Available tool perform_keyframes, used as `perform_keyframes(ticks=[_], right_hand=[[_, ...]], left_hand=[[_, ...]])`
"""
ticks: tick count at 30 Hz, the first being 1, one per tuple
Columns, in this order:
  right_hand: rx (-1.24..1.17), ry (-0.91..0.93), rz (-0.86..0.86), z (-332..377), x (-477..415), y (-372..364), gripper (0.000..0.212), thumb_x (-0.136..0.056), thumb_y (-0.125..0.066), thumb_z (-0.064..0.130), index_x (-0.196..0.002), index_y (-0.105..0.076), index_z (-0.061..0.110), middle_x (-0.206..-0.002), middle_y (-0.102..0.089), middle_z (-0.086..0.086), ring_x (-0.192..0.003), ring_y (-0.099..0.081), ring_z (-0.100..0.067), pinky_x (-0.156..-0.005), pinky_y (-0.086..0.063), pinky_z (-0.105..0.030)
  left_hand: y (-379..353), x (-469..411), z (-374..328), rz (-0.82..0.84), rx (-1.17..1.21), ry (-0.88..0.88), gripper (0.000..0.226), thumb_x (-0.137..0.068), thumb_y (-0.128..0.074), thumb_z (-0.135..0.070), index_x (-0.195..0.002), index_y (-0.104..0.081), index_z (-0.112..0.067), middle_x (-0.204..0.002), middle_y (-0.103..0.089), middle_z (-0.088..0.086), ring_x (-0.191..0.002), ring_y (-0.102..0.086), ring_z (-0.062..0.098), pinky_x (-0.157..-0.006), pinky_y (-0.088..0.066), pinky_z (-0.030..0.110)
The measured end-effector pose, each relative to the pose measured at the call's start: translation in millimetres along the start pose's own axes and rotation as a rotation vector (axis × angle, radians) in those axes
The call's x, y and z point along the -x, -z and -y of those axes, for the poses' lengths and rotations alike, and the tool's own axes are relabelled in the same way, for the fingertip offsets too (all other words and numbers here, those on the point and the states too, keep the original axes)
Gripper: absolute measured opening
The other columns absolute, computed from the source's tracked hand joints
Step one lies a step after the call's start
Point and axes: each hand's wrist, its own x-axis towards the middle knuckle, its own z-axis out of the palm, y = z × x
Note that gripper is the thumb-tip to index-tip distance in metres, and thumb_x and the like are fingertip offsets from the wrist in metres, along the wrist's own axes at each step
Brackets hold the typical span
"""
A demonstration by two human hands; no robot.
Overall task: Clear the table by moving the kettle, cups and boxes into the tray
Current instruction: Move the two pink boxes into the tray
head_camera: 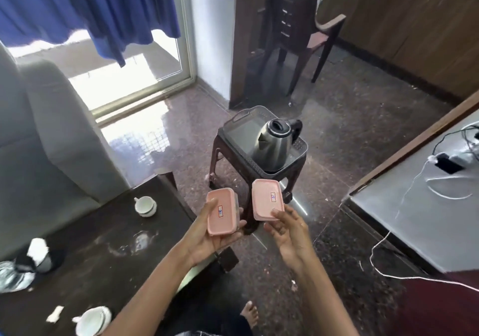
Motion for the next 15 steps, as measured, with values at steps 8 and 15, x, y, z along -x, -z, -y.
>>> perform_keyframes(ticks=[8,15], right_hand=[[-0.032,-0.177,0.017,49.6,-65.0,9.5,0.021,-0.082,-0.050,-0.006,-0.089,-0.059,0.011,-0.077,-0.068,-0.010,-0.070,-0.059,-0.021,-0.065,-0.048,-0.030],[-0.011,-0.214,0.091,119.6,-144.3,10.2,0.026,-0.082,-0.049,0.008,-0.107,-0.058,0.006,-0.089,-0.064,-0.009,-0.076,-0.057,-0.020,-0.051,-0.052,-0.024]], left_hand=[[-46.2,-60.9,-26.1,-0.010,-0.001,-0.034,0.044,-0.076,-0.049,-0.024,-0.115,-0.054,-0.004,-0.094,-0.066,0.022,-0.073,-0.071,0.030,-0.051,-0.058,0.033],[-72.1,-141.8,-69.8,-0.086,0.011,-0.080,0.022,-0.090,-0.041,-0.012,-0.105,-0.052,0.000,-0.080,-0.068,0.023,-0.069,-0.072,0.029,-0.049,-0.058,0.033]])
